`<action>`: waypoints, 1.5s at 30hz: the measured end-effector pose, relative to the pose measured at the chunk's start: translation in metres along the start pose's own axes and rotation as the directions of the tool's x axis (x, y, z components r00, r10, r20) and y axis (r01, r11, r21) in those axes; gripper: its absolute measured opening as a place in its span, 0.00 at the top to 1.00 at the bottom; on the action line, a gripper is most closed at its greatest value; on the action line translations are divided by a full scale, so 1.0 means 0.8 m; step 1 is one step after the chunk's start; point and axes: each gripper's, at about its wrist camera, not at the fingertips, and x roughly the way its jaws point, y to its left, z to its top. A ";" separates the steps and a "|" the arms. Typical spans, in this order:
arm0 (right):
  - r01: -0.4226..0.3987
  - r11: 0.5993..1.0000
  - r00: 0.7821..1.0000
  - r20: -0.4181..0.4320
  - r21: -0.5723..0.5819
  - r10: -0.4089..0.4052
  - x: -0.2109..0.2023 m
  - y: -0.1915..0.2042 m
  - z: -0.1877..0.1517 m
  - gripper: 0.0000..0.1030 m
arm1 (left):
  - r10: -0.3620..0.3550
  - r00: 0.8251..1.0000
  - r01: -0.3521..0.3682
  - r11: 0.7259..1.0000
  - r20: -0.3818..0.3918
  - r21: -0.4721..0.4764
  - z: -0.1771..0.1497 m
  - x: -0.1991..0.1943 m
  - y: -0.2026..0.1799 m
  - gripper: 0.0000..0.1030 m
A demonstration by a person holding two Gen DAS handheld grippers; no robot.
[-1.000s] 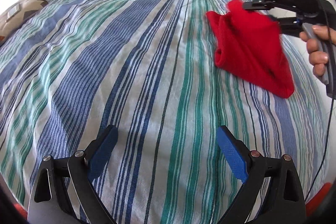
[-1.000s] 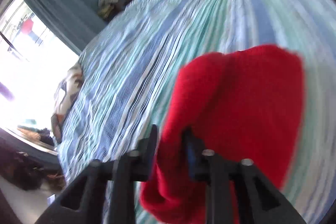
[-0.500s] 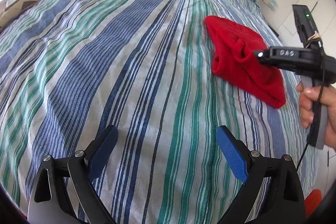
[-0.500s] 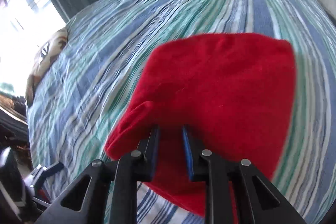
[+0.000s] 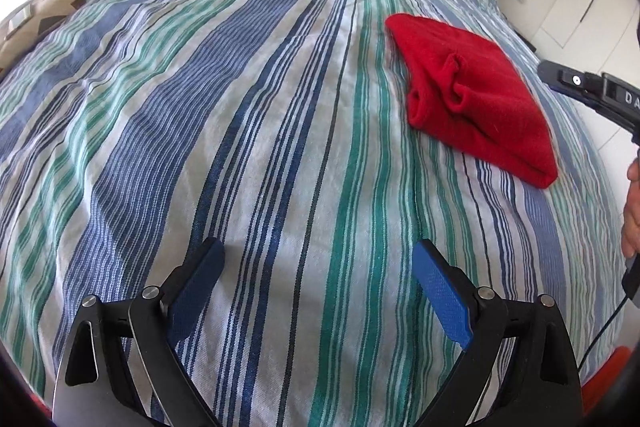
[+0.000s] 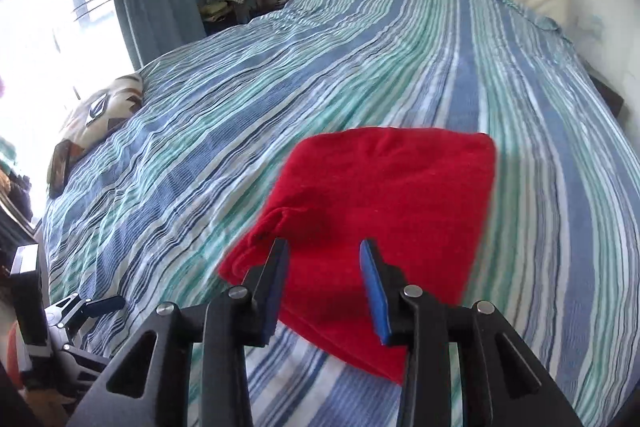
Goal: Fold small clothes
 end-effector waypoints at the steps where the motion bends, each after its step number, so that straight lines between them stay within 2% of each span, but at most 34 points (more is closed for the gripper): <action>1: 0.015 1.000 1.000 -0.004 0.019 -0.015 0.000 -0.008 -0.009 0.64 | 0.004 1.000 -0.004 1.000 -0.002 0.004 0.000 0.001 0.000 0.07; 4: 0.025 0.996 0.995 -0.099 0.081 -0.017 0.029 -0.029 -0.040 0.64 | 0.029 1.000 -0.029 0.999 -0.008 0.029 -0.004 0.006 -0.006 0.07; 6: 0.007 0.992 0.980 -0.200 0.129 0.019 0.064 -0.036 -0.065 0.64 | 0.053 0.999 -0.052 0.997 -0.004 0.052 -0.008 0.009 -0.009 0.07; 8: 0.008 0.988 0.984 -0.179 0.157 0.021 0.061 -0.037 -0.075 0.64 | 0.061 0.998 -0.061 0.997 0.001 0.052 -0.010 0.001 -0.009 0.07; 9: -0.018 0.984 0.986 -0.162 0.176 0.047 0.052 -0.036 -0.075 0.64 | 0.051 0.999 -0.051 0.998 0.007 0.044 -0.010 -0.007 -0.008 0.07; 11: -0.082 0.974 0.985 -0.132 0.213 0.112 0.030 -0.038 -0.077 0.63 | 0.002 0.999 -0.003 1.000 0.040 0.029 -0.006 -0.029 -0.009 0.07; 12: -0.099 0.972 0.985 -0.115 0.215 0.125 0.019 -0.039 -0.079 0.59 | -0.036 0.997 0.035 0.999 0.062 0.020 0.002 -0.040 -0.014 0.07; 13: -0.102 0.973 0.987 -0.100 0.205 0.124 0.009 -0.042 -0.081 0.52 | -0.071 0.995 0.070 0.997 0.075 0.020 0.012 -0.045 -0.020 0.07; 15: -0.088 0.976 0.991 -0.080 0.197 0.106 -0.003 -0.052 -0.083 0.46 | -0.157 0.984 0.153 0.987 0.080 0.054 0.045 -0.048 -0.045 0.07; 17: -0.079 0.973 0.993 -0.068 0.215 0.096 -0.009 -0.071 -0.078 0.45 | -0.223 0.973 0.216 0.971 0.061 0.098 0.090 -0.036 -0.074 0.07; 21: -0.074 0.955 0.996 -0.027 0.289 0.085 -0.013 -0.116 -0.055 0.43 | -0.310 0.950 0.305 0.947 0.037 0.105 0.171 0.012 -0.110 0.07; 23: -0.081 0.947 0.996 -0.001 0.312 0.085 -0.011 -0.138 -0.043 0.37 | -0.284 0.958 0.285 0.949 -0.028 0.136 0.193 0.051 -0.126 0.07; 25: -0.092 0.937 0.995 0.008 0.338 0.095 0.002 -0.156 -0.031 0.31 | -0.163 0.984 0.172 0.973 -0.073 0.156 0.205 0.095 -0.129 0.07; 28: -0.142 0.913 0.987 -0.012 0.383 0.159 0.035 -0.175 -0.020 0.29 | -0.071 0.993 0.082 0.990 -0.099 0.114 0.207 0.132 -0.106 0.07; 31: -0.203 0.872 0.964 -0.066 0.445 0.258 0.090 -0.180 -0.022 0.29 | -0.138 0.980 0.145 0.988 -0.140 0.043 0.200 0.146 -0.085 0.07; 33: -0.277 0.819 0.934 -0.057 0.503 0.352 0.123 -0.177 -0.027 0.27 | -0.188 0.970 0.199 0.978 -0.152 0.058 0.196 0.145 -0.093 0.08; 34: -0.307 0.801 0.924 -0.041 0.514 0.381 0.129 -0.173 -0.028 0.32 | -0.219 0.960 0.233 0.970 -0.173 0.064 0.195 0.146 -0.097 0.23; 35: -0.315 0.802 0.921 -0.041 0.508 0.388 0.133 -0.167 -0.025 0.39 | -0.251 0.946 0.270 0.961 -0.206 0.066 0.191 0.149 -0.104 0.35; 36: -0.290 0.820 0.927 -0.066 0.494 0.368 0.136 -0.160 -0.021 0.53 | -0.254 0.942 0.275 0.959 -0.217 0.072 0.189 0.150 -0.109 0.54; 37: -0.258 0.839 0.937 -0.088 0.480 0.339 0.135 -0.155 -0.016 0.61 | -0.264 0.939 0.285 0.956 -0.221 0.069 0.189 0.148 -0.112 0.71; 39: -0.225 0.866 0.950 -0.096 0.446 0.297 0.125 -0.149 -0.002 0.69 | -0.287 0.933 0.301 0.953 -0.218 0.034 0.195 0.139 -0.113 0.76; 42: -0.207 0.919 0.969 -0.058 0.336 0.240 0.090 -0.136 0.045 0.71 | -0.303 0.939 0.315 0.948 -0.161 0.054 0.215 0.104 -0.122 0.77; 45: -0.243 0.932 0.969 0.017 0.269 0.248 0.043 -0.125 0.094 0.71 | -0.329 0.941 0.336 0.938 -0.083 0.086 0.239 0.052 -0.132 0.77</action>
